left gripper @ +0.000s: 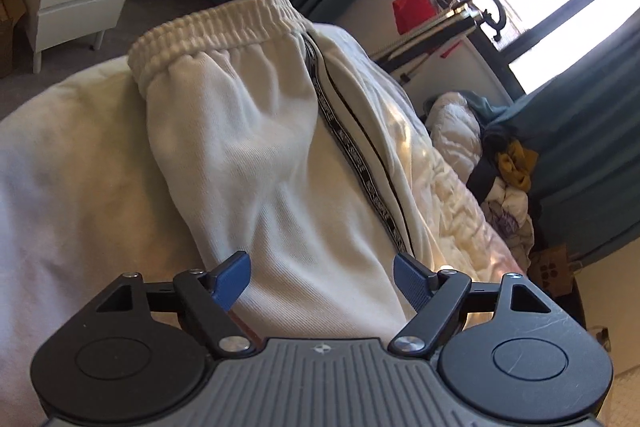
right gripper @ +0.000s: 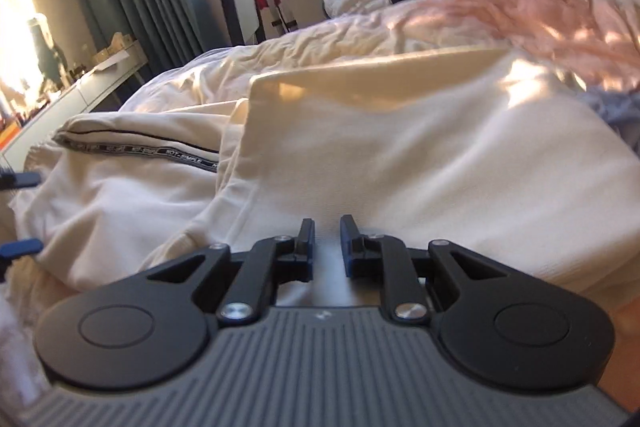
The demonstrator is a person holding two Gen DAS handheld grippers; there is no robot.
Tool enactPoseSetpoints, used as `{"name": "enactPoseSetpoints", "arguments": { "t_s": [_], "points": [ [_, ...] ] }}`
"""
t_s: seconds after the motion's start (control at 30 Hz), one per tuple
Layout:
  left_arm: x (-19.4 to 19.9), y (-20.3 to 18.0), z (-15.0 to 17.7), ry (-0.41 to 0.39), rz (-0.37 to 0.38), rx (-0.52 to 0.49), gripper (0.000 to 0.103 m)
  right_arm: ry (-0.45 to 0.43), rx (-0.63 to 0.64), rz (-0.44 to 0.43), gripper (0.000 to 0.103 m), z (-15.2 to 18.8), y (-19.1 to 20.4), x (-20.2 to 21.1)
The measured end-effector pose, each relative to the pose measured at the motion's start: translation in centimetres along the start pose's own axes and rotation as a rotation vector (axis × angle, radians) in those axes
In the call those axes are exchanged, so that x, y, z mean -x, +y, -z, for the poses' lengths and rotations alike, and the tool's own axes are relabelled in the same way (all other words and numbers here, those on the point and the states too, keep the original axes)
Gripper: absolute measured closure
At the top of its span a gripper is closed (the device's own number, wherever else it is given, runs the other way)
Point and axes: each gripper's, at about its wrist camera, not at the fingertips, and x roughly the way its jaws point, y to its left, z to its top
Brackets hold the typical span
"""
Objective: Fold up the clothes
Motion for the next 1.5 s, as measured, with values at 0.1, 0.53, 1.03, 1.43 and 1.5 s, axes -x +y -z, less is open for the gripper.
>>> {"name": "enactPoseSetpoints", "arguments": {
  "t_s": [0.1, 0.53, 1.03, 1.43, 1.5],
  "points": [
    [1.5, 1.2, -0.9, -0.044, -0.027, 0.041, 0.022, 0.0, -0.001, -0.006, 0.086, 0.2, 0.4, 0.1],
    [-4.5, 3.8, -3.7, -0.027, -0.106, 0.162, 0.028, -0.024, 0.067, 0.024, 0.085, -0.1, 1.6, 1.0],
    [0.0, -6.1, -4.4, -0.401, -0.023, -0.151, 0.089, -0.002, -0.023, -0.036, 0.085, -0.7, 0.7, 1.3],
    [-0.2, -31.7, 9.3, -0.566, 0.13, -0.569, 0.09, -0.228, -0.438, -0.052, 0.085, -5.7, -11.4, 9.1],
    [-1.6, -35.1, 12.9, -0.559, 0.147, -0.663, 0.09, -0.272, -0.499, -0.021, 0.085, -6.3, -14.1, 10.4]
  ]
}}
